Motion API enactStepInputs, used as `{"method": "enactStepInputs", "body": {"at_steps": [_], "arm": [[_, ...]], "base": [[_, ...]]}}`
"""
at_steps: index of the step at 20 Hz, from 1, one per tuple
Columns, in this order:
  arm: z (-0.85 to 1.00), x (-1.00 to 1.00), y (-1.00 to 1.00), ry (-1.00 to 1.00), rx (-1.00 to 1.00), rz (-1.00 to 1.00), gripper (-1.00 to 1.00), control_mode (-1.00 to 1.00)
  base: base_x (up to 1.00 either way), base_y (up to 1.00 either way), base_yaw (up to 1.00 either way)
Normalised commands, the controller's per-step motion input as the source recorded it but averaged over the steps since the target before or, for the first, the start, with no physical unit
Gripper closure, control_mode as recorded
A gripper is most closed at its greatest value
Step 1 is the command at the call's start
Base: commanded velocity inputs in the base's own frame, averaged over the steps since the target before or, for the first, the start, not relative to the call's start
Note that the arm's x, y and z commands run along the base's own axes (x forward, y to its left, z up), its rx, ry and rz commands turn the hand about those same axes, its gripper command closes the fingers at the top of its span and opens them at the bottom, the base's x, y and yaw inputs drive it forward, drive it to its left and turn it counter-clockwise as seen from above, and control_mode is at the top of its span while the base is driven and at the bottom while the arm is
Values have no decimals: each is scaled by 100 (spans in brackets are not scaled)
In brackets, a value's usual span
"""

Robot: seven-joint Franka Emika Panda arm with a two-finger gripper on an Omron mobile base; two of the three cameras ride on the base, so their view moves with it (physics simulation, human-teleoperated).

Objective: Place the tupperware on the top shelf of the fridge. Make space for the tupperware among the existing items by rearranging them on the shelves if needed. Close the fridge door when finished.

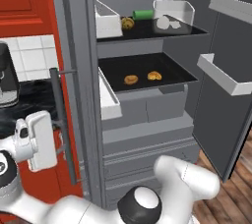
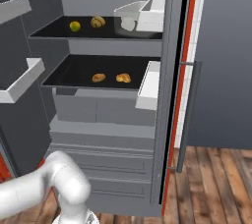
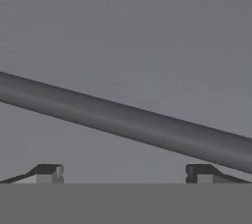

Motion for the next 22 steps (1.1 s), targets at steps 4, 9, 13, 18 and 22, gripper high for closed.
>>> {"method": "enactStepInputs", "body": {"at_steps": [4, 9, 13, 18, 22], "arm": [[-14, 34, -96, 0, 0, -9, -100, -100], [-10, 95, -91, 2, 0, -3, -100, -100], [0, 100, -100, 4, 2, 0, -100, -100], [0, 100, -88, 1, 2, 0, -100, -100], [0, 100, -72, 0, 0, 0, -100, -100]], "base": [[0, 0, 0], [0, 0, 0], [0, 0, 0], [0, 0, 0], [0, 0, 0]]}}
